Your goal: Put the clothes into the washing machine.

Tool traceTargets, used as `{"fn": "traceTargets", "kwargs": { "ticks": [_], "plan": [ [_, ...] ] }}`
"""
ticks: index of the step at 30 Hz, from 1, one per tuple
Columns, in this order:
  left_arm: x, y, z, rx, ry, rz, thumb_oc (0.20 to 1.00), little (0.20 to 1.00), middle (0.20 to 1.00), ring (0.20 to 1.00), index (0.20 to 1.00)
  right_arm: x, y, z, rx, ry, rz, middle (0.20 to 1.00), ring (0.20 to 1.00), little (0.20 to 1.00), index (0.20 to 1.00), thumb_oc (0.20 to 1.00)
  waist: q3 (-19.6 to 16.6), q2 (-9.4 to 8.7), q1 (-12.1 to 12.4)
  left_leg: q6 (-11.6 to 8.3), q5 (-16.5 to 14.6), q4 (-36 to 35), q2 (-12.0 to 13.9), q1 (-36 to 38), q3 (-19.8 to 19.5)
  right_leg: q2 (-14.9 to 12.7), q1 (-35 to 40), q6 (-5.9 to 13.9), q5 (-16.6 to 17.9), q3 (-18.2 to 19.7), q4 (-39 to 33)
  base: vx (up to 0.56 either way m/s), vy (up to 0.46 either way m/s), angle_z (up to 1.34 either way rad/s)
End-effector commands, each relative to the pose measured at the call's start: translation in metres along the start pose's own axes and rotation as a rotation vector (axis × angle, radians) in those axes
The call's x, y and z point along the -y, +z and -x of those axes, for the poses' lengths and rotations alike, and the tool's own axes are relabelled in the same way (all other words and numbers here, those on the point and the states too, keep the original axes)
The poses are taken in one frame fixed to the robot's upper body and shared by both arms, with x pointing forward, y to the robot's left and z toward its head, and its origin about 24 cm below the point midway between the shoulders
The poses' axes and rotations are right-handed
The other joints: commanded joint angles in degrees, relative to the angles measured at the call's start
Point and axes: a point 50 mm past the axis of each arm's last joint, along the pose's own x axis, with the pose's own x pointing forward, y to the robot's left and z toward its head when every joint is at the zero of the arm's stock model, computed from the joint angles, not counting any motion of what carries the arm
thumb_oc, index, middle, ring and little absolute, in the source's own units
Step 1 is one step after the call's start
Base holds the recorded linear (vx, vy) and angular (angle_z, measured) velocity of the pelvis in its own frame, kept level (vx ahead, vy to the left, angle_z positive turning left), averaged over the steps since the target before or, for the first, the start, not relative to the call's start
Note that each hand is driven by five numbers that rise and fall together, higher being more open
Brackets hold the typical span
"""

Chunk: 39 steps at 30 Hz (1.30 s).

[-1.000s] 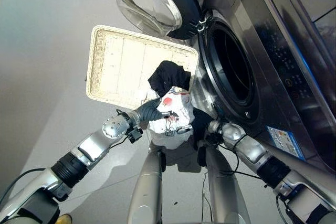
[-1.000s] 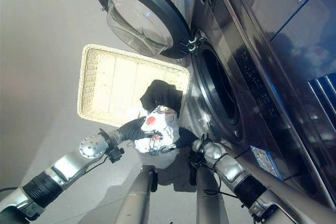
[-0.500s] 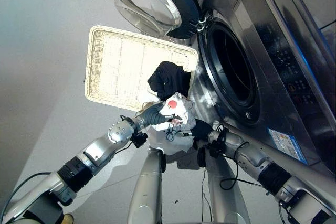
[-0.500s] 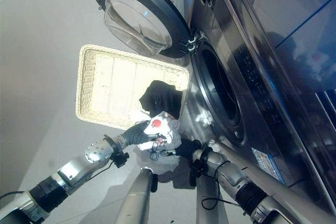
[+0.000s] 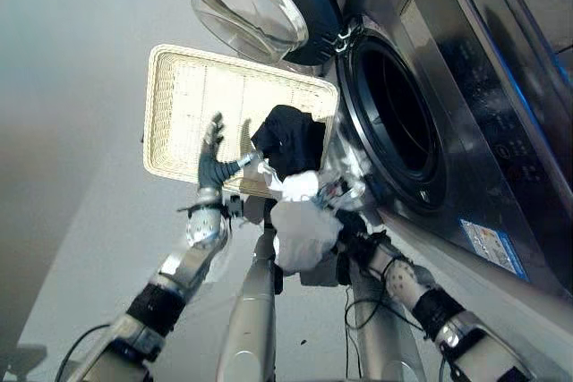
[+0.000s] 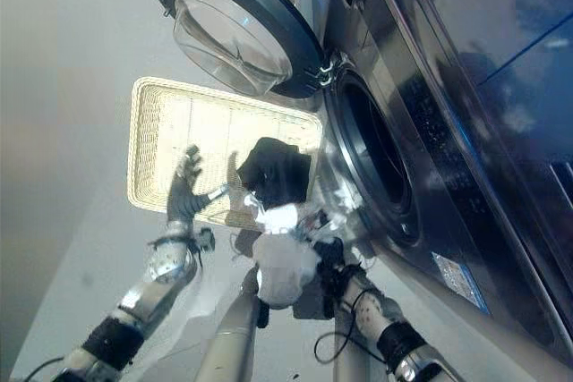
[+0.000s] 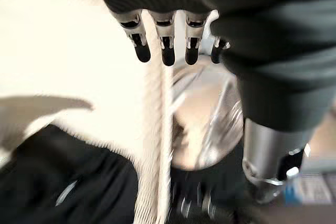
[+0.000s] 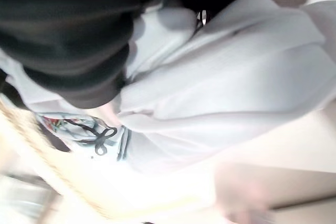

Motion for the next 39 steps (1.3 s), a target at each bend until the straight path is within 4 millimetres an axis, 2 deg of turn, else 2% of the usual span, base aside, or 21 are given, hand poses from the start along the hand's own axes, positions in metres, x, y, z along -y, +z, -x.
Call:
{"fn": "traceTargets", "kwargs": {
  "ticks": [1,6,9,11,15,16,17,18,19,21,24,27,28,29,30,31,32,33,36,38,39],
  "plan": [
    [-0.01,0.006,-0.006,0.043,0.103,-0.066,1.0,1.0,1.0,1.0,1.0,-0.018,0.016,-0.004,0.091,0.074,-0.082,0.2,0.2,0.2,0.2,0.2,-1.0,-0.07,-0.3,2.68,-2.5,3.5,-5.6,-1.9,2.4,1.1,1.2,3.5,6.5,-0.2,-8.5,0.06,-0.041,-0.01],
    [-0.025,-0.011,-0.015,-0.042,0.205,-0.147,1.0,1.0,1.0,1.0,1.0,-0.014,0.063,-0.009,0.224,0.054,-0.182,0.2,0.2,0.2,0.2,0.2,-1.0,0.09,0.1,2.52,-2.9,4.6,-5.6,-2.3,2.7,0.8,0.5,3.7,6.5,-0.7,-7.4,0.05,-0.04,0.02],
    [-0.036,-0.025,-0.015,-0.107,0.245,-0.167,1.0,1.0,1.0,1.0,1.0,-0.011,0.102,-0.008,0.377,0.037,-0.402,0.2,0.2,0.2,0.2,0.2,-1.0,0.3,0.3,2.42,-3.2,5.1,-5.3,-2.5,3.1,0.7,0.0,3.84,6.4,-1.1,-6.8,0.04,-0.037,0.04],
    [-0.044,-0.039,-0.011,-0.163,0.279,-0.175,1.0,1.0,1.0,1.0,1.0,-0.004,0.152,0.0,0.585,-0.008,-0.629,0.2,0.2,0.2,0.2,0.2,-1.0,0.87,0.5,2.38,-3.4,5.0,-4.9,-2.5,3.6,0.8,-0.3,4.02,6.2,-1.1,-6.3,0.06,-0.017,-0.02],
    [-0.047,-0.053,-0.001,-0.217,0.284,-0.164,1.0,1.0,1.0,1.0,1.0,0.0,0.218,0.023,0.875,-0.056,-0.79,0.2,0.2,0.2,0.2,0.2,-1.0,1.98,1.2,2.44,-3.8,4.7,-4.7,-2.7,4.0,0.8,-1.0,4.05,5.8,-1.2,-5.9,0.01,0.003,-0.09],
    [-0.049,-0.057,0.003,-0.227,0.275,-0.168,1.0,1.0,1.0,1.0,1.0,0.008,0.243,0.043,1.038,-0.083,-0.895,0.2,0.2,0.2,0.2,0.2,-1.0,2.26,1.3,2.41,-4.4,4.6,-4.7,-2.5,4.0,0.8,-0.9,4.1,5.1,-1.2,-5.6,0.02,0.0,-0.15],
    [-0.051,-0.058,0.005,-0.229,0.273,-0.165,1.0,1.0,1.0,1.0,1.0,0.014,0.253,0.054,1.125,-0.088,-0.946,0.2,0.2,0.2,0.2,0.2,-1.0,2.39,1.3,2.45,-4.4,4.5,-4.6,-2.6,4.1,0.8,-1.1,4.08,5.0,-1.1,-5.6,-0.02,-0.003,-0.08],
    [-0.053,-0.06,0.008,-0.234,0.268,-0.155,1.0,1.0,1.0,1.0,1.0,0.026,0.267,0.079,1.338,-0.113,-1.036,0.2,0.2,0.2,0.2,0.2,-1.0,2.62,1.3,2.58,-3.8,4.2,-4.6,-3.2,4.2,0.9,-1.7,3.98,5.8,-1.1,-5.9,-0.03,-0.01,-0.01],
    [-0.056,-0.063,0.015,-0.243,0.26,-0.156,1.0,1.0,1.0,1.0,1.0,0.04,0.271,0.112,1.611,-0.147,-1.125,0.2,0.2,0.2,0.2,0.2,-1.0,2.83,0.9,2.82,-4.1,4.1,-4.8,-3.4,4.0,1.0,-1.9,4.02,5.9,-0.9,-6.1,-0.04,-0.011,0.01],
    [-0.057,-0.065,0.017,-0.252,0.243,-0.167,1.0,1.0,1.0,1.0,1.0,0.054,0.268,0.142,1.857,-0.256,-1.11,0.2,0.2,0.2,0.2,0.2,-1.0,2.99,0.4,3.03,-4.5,4.5,-5.3,-3.7,3.8,0.9,-2.2,4.13,6.3,-0.6,-6.2,0.0,0.0,0.0],
    [-0.058,-0.065,0.014,-0.267,0.223,-0.16,1.0,1.0,1.0,1.0,1.0,0.049,0.281,0.164,1.963,-0.315,-1.16,0.2,0.2,0.2,0.2,0.2,-1.0,3.85,0.1,3.14,-4.5,5.3,-5.7,-4.5,4.4,0.1,-3.3,4.29,7.3,-0.6,-6.6,-0.01,0.013,0.01],
    [-0.06,-0.067,0.012,-0.286,0.232,-0.143,1.0,1.0,1.0,1.0,1.0,0.052,0.28,0.167,1.927,-0.355,-1.278,0.2,0.2,0.2,0.2,0.2,-1.0,4.37,-0.5,3.01,-4.6,5.4,-6.0,-4.7,5.1,-0.4,-3.7,4.44,7.6,-0.6,-7.3,-0.03,0.07,-0.06],
    [-0.059,-0.068,0.013,-0.291,0.231,-0.137,1.0,1.0,1.0,1.0,1.0,0.055,0.277,0.162,1.885,-0.371,-1.292,0.307,0.307,0.307,0.307,0.307,-1.0,4.42,-0.8,2.94,-4.7,5.5,-6.1,-4.8,5.1,-0.5,-3.7,4.43,7.7,-0.4,-7.6,0.0,0.037,-0.12],
    [-0.057,-0.069,0.013,-0.296,0.226,-0.134,1.0,1.0,1.0,1.0,1.0,0.058,0.275,0.156,1.824,-0.385,-1.295,0.853,0.853,0.853,0.853,0.853,-1.0,4.45,-0.8,2.88,-4.7,5.5,-6.2,-4.7,5.3,-0.7,-3.5,4.45,7.8,-0.4,-7.9,0.0,0.028,-0.09],
    [-0.057,-0.069,0.013,-0.296,0.226,-0.134,1.0,1.0,1.0,1.0,1.0,0.058,0.275,0.156,1.824,-0.385,-1.295,0.853,0.853,0.853,0.853,0.853,-1.0,4.45,-0.8,2.88,-4.7,5.5,-6.2,-4.7,5.3,-0.7,-3.5,4.45,7.8,-0.4,-7.9,0.0,0.033,-0.11],
    [-0.055,-0.069,0.014,-0.301,0.219,-0.133,1.0,1.0,1.0,1.0,1.0,0.058,0.273,0.149,1.757,-0.39,-1.29,1.0,1.0,1.0,1.0,1.0,-1.0,4.55,-0.9,2.82,-4.6,5.5,-6.2,-4.6,5.6,-0.9,-3.3,4.45,7.8,-0.3,-8.2,0.0,0.056,-0.14],
    [-0.048,-0.071,0.014,-0.306,0.187,-0.135,1.0,1.0,1.0,1.0,1.0,0.059,0.26,0.106,1.372,-0.422,-1.275,1.0,1.0,1.0,1.0,1.0,-1.0,4.87,-1.1,2.57,-4.4,5.4,-6.1,-4.5,6.0,-1.1,-3.0,4.44,7.8,-0.1,-8.6,0.03,0.052,-0.14],
    [-0.045,-0.071,0.014,-0.307,0.174,-0.138,1.0,1.0,1.0,1.0,1.0,0.059,0.255,0.094,1.259,-0.45,-1.244,1.0,1.0,1.0,1.0,1.0,-1.0,4.95,-1.0,2.56,-5.0,5.3,-6.1,-3.9,6.1,-1.1,-2.5,4.49,7.0,-0.1,-8.4,0.01,0.019,-0.13],
    [-0.036,-0.062,0.003,-0.273,0.11,-0.151,1.0,1.0,1.0,1.0,1.0,0.027,0.229,0.03,0.702,-0.338,-0.766,1.0,1.0,1.0,1.0,1.0,-1.0,5.27,-0.4,2.37,-3.9,3.7,-5.8,-4.2,6.9,-1.3,-2.6,4.19,7.5,-0.8,-9.5,-0.05,-0.003,-0.1],
    [-0.035,-0.059,-0.001,-0.26,0.1,-0.147,1.0,1.0,1.0,1.0,1.0,0.023,0.216,0.019,0.608,-0.281,-0.702,1.0,1.0,1.0,1.0,1.0,-1.0,5.06,-0.5,2.23,-2.9,3.1,-5.6,-4.8,7.2,-1.3,-3.1,4.13,8.5,-1.0,-10.1,-0.04,-0.002,-0.15],
    [-0.033,-0.057,-0.004,-0.244,0.083,-0.159,1.0,1.0,1.0,1.0,1.0,0.025,0.196,0.012,0.539,-0.232,-0.683,1.0,1.0,1.0,1.0,1.0,-1.0,4.61,-0.6,2.24,-2.7,2.9,-5.5,-4.9,7.3,-1.2,-3.2,4.12,8.6,-1.1,-10.4,-0.01,-0.034,-0.34]
  ]
}}
